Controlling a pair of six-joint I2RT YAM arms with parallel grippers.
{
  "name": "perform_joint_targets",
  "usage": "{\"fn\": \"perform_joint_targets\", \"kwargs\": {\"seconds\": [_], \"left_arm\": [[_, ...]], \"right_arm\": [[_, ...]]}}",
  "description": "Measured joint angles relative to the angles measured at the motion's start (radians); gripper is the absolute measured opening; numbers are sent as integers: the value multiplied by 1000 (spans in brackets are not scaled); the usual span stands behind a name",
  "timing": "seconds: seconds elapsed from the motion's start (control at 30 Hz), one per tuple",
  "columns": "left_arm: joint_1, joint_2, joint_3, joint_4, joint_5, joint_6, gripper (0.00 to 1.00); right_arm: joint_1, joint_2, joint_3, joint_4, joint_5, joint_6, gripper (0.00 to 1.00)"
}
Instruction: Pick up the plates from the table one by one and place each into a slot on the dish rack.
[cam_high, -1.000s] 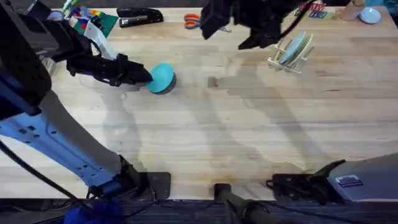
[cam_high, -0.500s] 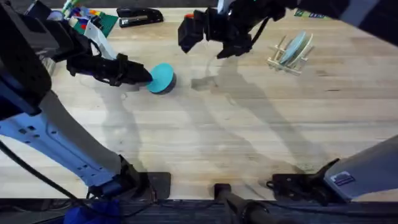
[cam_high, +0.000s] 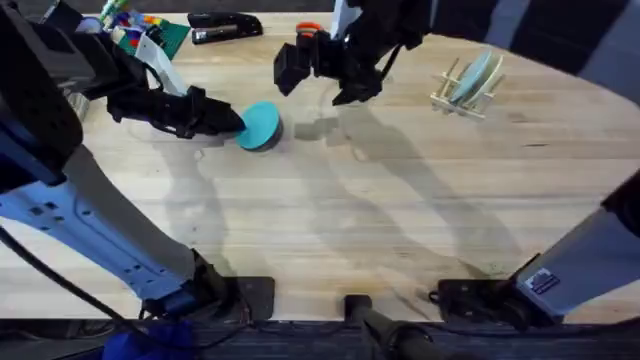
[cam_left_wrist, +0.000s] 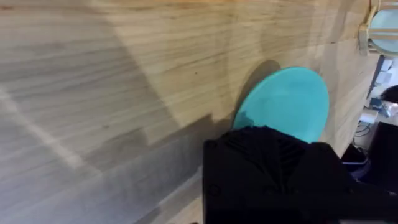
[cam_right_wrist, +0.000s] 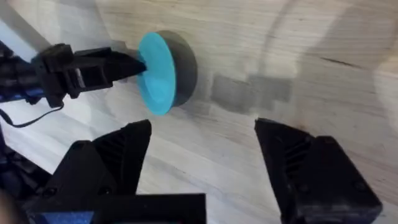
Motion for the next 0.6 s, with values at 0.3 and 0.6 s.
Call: {"fn": "perform_joint_targets", "kwargs": {"seconds": [0.3, 0.6], "left_arm": [[0, 0, 0, 0, 0, 0, 41], [0, 0, 0, 0, 0, 0, 41]], "right_arm": [[30, 53, 0, 46, -16, 16, 994], [68, 84, 0, 125, -19, 45, 994]]}}
